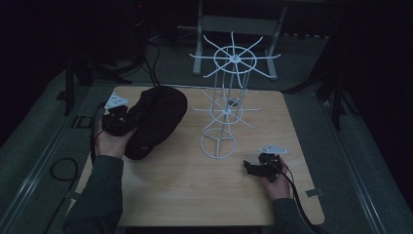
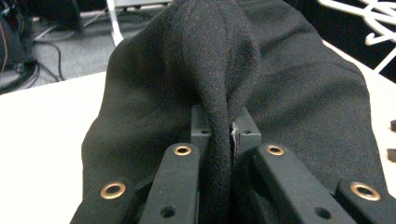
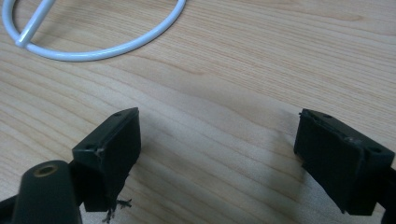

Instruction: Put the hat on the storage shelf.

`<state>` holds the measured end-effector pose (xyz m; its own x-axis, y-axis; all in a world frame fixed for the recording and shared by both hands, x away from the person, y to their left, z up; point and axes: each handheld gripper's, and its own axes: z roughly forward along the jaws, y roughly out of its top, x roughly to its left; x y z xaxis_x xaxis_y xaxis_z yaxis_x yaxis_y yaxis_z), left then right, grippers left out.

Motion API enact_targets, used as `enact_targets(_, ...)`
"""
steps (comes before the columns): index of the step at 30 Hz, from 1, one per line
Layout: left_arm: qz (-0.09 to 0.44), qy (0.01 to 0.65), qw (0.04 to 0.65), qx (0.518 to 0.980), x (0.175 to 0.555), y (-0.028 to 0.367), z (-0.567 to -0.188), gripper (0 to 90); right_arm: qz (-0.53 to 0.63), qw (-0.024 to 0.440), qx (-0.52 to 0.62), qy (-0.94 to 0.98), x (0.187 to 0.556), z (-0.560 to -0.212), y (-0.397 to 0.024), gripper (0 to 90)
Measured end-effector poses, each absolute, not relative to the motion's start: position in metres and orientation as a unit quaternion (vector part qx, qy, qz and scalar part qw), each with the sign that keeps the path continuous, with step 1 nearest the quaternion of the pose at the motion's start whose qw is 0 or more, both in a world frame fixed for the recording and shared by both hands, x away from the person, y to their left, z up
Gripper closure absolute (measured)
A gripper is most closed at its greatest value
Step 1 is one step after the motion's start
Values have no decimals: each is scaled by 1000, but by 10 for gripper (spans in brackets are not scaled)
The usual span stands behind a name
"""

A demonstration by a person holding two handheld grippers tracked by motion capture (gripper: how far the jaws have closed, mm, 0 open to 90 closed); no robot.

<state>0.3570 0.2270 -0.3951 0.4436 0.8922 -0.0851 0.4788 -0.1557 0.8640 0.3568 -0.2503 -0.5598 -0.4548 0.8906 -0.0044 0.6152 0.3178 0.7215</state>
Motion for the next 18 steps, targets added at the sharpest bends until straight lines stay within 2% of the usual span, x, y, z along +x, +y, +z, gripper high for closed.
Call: enact_targets(18,234,431,483,725,372,234,-366,839,334,206,481,784,357,-560,-250,144)
